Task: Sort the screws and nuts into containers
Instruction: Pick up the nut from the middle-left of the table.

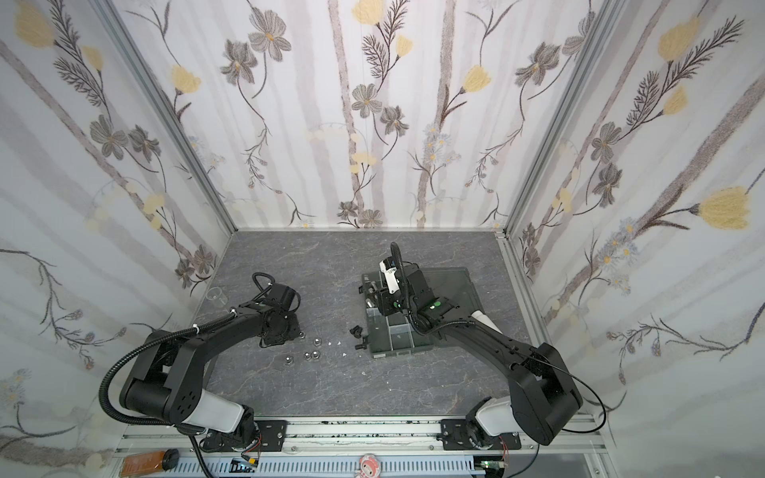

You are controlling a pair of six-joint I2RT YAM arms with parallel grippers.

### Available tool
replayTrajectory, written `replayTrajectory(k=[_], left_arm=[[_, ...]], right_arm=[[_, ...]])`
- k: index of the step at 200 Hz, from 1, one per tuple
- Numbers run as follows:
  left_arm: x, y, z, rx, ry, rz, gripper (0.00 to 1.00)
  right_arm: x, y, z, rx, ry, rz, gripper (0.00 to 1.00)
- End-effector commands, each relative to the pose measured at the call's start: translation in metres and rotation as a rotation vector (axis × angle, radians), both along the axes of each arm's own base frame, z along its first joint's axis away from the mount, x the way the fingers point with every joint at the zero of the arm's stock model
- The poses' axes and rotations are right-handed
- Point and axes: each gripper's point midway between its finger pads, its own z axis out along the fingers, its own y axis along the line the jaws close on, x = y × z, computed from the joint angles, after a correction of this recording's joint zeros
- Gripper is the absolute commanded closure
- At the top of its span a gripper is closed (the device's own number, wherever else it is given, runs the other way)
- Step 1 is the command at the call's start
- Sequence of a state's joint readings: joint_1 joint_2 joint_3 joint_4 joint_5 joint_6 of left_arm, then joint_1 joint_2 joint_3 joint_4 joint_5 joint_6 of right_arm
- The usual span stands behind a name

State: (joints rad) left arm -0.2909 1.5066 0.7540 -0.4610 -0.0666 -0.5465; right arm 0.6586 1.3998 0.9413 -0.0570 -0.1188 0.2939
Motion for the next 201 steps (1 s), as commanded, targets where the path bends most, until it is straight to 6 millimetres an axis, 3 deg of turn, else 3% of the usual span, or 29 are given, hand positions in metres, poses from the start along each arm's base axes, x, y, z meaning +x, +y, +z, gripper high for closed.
replayTrajectory(k=[1, 79, 154, 201], left_arm=[[0.002, 0.000, 0.000, 0.009, 0.005, -0.012, 0.62], [0.000, -0.001, -0.003, 0.012, 0.024, -0.028, 0.68], [-0.008, -0.002, -0.005, 0.041, 0.042, -0.047, 0.61], [-0.009, -0.003, -0.011, 0.045, 0.057, -0.052, 0.65]], right_arm=[[0.004, 0.000, 0.010, 0.014, -0.039, -0.007, 0.53], [0.004, 0.000, 0.010, 0.009, -0.040, -0.006, 0.53], [0.004, 0.000, 0.009, 0.006, -0.039, -0.005, 0.53], [0.004, -0.001, 0.010, 0.007, -0.042, -0.007, 0.52]])
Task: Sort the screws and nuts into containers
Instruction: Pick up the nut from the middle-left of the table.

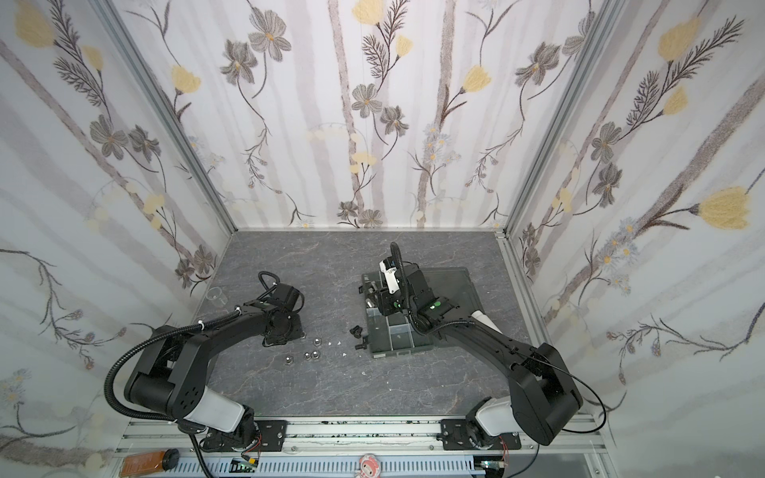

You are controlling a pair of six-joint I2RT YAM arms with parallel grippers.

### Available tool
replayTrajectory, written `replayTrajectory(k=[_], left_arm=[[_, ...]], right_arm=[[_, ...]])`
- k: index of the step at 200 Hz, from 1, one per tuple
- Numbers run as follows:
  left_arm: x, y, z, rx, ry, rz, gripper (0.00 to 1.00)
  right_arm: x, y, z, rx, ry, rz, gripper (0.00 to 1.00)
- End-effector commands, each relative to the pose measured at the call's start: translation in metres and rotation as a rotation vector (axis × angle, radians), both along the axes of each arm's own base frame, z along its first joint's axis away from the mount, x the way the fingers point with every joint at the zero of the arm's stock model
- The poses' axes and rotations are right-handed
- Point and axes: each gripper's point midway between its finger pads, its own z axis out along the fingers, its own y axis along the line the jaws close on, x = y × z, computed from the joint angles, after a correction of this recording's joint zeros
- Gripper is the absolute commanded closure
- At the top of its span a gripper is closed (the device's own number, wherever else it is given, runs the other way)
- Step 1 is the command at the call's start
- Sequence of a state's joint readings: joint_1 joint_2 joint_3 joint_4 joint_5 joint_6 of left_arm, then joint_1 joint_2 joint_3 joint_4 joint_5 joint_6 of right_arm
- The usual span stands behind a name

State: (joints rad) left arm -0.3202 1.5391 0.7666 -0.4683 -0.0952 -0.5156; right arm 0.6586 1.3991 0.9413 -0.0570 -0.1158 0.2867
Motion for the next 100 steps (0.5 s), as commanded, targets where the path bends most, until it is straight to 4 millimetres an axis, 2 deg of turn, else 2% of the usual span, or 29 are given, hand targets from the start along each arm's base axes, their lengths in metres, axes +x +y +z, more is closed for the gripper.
replayTrajectory(k=[1, 48, 76, 100], left_arm=[[-0.0075, 0.0007, -0.0056, 0.002, 0.038, 0.000, 0.65], [-0.0117, -0.0001, -0.0044, 0.002, 0.039, -0.003, 0.68], [-0.0141, 0.0013, -0.0023, 0.021, 0.032, 0.004, 0.61], [-0.0145, -0.0012, -0.0027, 0.017, 0.032, 0.004, 0.60]], right_arm=[[0.0035, 0.0000, 0.0104, 0.013, -0.036, -0.007, 0.52], [0.0044, -0.0001, 0.0083, 0.010, -0.035, -0.009, 0.52], [0.0047, 0.0006, 0.0069, 0.009, -0.032, -0.008, 0.52], [0.0047, 0.0001, 0.0079, 0.010, -0.034, -0.010, 0.52]])
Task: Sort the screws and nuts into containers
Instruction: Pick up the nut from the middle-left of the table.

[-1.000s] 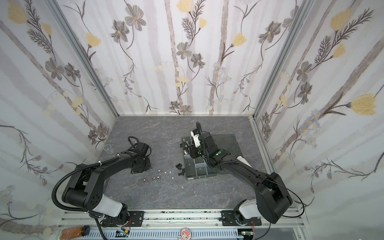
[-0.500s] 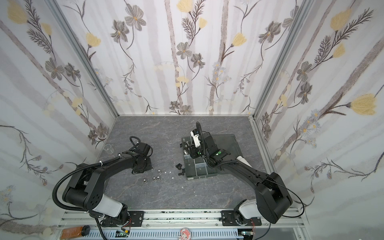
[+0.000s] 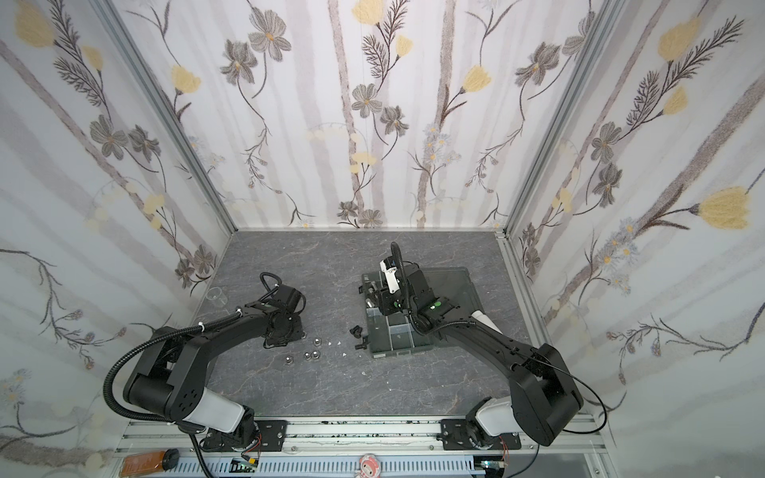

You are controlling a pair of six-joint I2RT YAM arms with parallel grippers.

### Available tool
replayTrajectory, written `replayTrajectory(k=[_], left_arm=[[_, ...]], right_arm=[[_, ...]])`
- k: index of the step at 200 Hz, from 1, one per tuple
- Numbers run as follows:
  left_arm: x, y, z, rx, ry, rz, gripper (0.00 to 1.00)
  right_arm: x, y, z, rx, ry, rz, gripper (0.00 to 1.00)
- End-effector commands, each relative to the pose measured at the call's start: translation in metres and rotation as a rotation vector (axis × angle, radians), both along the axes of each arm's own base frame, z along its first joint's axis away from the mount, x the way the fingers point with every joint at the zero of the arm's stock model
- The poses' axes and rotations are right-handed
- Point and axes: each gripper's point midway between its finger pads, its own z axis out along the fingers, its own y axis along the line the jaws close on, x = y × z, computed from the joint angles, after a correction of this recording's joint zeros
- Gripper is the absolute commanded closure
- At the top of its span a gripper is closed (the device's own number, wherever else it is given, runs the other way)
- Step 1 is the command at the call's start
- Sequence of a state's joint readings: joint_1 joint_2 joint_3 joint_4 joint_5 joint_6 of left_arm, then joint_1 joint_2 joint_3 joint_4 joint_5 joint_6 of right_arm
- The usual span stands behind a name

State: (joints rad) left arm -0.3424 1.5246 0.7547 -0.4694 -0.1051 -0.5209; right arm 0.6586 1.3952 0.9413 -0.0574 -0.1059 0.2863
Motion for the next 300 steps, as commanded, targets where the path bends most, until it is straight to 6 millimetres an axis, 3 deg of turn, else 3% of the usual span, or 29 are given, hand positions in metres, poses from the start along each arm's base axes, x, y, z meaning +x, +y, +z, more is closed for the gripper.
replayTrajectory(k=[1, 33, 155, 300], left_arm=[[-0.010, 0.002, -0.003, 0.009, 0.036, 0.020, 0.60], [-0.011, 0.000, -0.005, 0.006, 0.042, 0.012, 0.62], [-0.009, -0.005, -0.002, -0.004, 0.043, -0.008, 0.84], [0.040, -0.029, 0.056, -0.053, -0.061, -0.076, 0.86]], right_arm=[[0.004, 0.002, 0.006, 0.011, -0.028, -0.001, 0.52], [0.003, 0.001, 0.006, 0.011, -0.027, -0.002, 0.52], [0.004, 0.001, 0.002, 0.003, -0.023, -0.003, 0.52], [0.003, -0.003, 0.011, 0.023, -0.030, -0.020, 0.52]])
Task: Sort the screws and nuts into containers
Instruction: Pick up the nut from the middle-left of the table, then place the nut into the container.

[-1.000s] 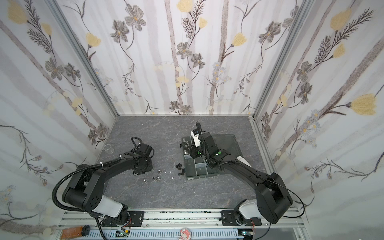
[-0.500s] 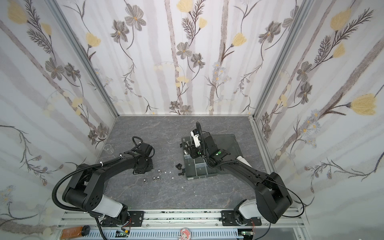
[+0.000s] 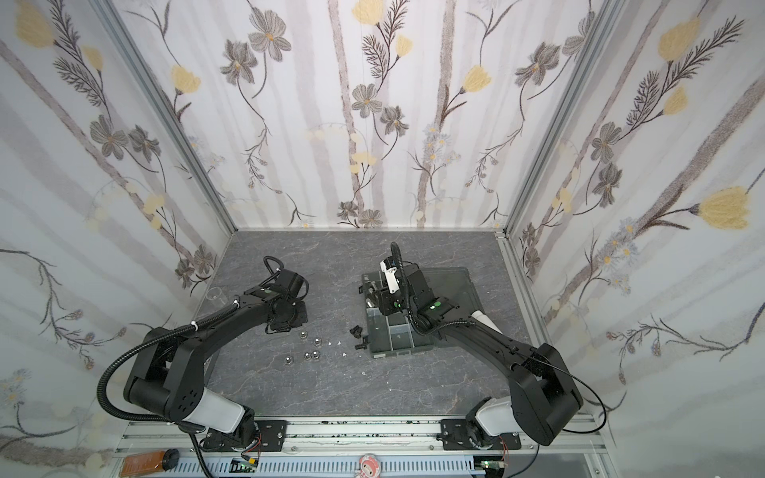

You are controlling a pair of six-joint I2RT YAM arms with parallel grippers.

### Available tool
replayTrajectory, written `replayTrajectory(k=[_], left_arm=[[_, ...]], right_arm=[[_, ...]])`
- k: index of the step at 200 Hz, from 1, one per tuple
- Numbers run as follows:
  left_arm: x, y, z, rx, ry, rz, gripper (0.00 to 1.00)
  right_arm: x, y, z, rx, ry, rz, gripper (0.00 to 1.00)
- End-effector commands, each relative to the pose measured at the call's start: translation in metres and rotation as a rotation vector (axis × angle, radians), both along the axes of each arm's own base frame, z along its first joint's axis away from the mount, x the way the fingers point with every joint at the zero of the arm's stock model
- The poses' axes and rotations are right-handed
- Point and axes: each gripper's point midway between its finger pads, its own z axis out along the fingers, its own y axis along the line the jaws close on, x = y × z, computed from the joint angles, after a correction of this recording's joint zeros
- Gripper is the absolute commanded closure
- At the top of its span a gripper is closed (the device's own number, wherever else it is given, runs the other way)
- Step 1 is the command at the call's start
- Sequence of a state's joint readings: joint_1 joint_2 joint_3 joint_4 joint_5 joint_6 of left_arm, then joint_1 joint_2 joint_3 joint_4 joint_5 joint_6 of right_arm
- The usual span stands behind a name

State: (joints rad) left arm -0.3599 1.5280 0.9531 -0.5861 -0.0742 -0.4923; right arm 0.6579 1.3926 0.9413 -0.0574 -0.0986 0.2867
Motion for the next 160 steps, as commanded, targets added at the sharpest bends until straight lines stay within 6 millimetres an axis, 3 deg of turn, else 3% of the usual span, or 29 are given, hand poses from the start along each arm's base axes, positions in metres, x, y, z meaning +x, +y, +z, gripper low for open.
replayTrajectory(k=[1, 60, 86, 131, 135, 160], left_arm=[[0.006, -0.006, 0.007, -0.007, 0.001, -0.024, 0.86], [0.038, -0.032, 0.025, -0.032, -0.041, -0.075, 0.87], [0.050, -0.046, 0.027, -0.047, -0.054, -0.096, 0.88], [0.064, -0.072, 0.024, -0.052, -0.050, -0.140, 0.88], [0.071, -0.077, 0.032, -0.062, -0.071, -0.145, 0.88], [0.080, -0.093, 0.033, -0.061, -0.075, -0.172, 0.89]], right_arm=[[0.002, -0.001, 0.010, 0.025, -0.026, -0.014, 0.52], [0.003, -0.020, 0.021, 0.053, -0.042, -0.073, 0.52], [0.000, -0.031, 0.019, 0.051, -0.037, -0.093, 0.47], [-0.004, -0.046, 0.018, 0.044, -0.038, -0.122, 0.24], [-0.004, -0.046, 0.018, 0.046, -0.038, -0.122, 0.20], [-0.005, -0.050, 0.018, 0.046, -0.040, -0.131, 0.09]])
